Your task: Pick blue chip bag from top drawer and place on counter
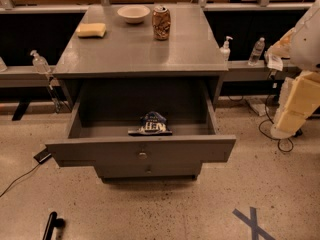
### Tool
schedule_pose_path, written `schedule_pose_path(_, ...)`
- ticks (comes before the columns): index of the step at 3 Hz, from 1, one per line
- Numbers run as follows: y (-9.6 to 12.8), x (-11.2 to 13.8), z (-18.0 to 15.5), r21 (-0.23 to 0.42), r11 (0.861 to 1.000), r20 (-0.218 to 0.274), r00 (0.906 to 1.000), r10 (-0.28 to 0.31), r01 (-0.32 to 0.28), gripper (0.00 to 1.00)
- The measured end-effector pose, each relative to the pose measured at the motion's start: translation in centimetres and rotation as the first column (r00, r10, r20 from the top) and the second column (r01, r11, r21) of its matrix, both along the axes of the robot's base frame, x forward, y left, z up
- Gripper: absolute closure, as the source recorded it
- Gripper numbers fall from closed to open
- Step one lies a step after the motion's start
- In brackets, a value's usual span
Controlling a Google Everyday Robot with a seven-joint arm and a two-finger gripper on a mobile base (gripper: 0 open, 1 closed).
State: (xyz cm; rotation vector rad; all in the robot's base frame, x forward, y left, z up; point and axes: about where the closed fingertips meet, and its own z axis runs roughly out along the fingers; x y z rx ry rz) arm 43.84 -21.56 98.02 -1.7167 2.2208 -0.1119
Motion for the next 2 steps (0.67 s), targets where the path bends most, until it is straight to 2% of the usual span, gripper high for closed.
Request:
schedule_pose_path(1,0.3,0.5,-0.1,0.012,1.000,0.004,1.0000,0.008,-0.008,0.00)
schedule_pose_path(2,4.5,7.1,-2.0,0.176,0.977,0.068,0.9915,0.110,-0.121,0.00)
